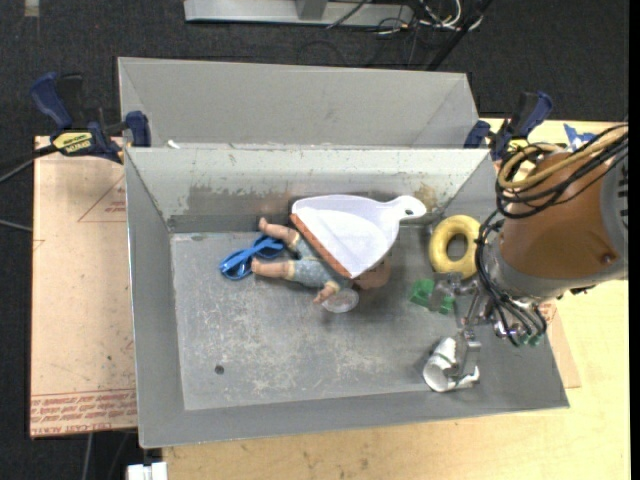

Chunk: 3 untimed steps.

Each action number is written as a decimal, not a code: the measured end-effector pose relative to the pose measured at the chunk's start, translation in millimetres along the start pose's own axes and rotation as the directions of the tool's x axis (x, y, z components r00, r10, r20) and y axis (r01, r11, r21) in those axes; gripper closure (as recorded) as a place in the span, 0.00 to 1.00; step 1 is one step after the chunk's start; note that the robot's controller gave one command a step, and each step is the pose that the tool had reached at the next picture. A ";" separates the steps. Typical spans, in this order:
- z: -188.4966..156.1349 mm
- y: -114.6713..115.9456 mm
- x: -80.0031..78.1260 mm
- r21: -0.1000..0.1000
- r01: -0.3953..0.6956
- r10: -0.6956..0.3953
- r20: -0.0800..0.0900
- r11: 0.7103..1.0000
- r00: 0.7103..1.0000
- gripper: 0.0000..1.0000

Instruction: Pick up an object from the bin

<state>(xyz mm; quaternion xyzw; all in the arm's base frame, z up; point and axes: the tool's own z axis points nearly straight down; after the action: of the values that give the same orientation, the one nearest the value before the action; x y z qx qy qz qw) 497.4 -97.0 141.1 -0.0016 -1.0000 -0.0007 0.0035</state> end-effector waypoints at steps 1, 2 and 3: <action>-1.4 0.2 0.2 0.000 0.001 -0.001 0.001 1.000 1.000 0.00; -0.8 -1.1 -26.0 0.000 -0.030 0.030 0.005 1.000 1.000 0.00; 66.4 -25.3 -0.1 0.001 0.107 -0.107 0.008 0.994 0.994 1.00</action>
Offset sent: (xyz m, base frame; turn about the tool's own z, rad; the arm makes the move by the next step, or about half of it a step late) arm 0.0463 -0.0024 -0.0028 0.0587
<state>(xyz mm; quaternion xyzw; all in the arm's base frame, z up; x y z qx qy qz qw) 496.9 -122.2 74.7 0.0520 -0.9986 -0.0008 -0.0004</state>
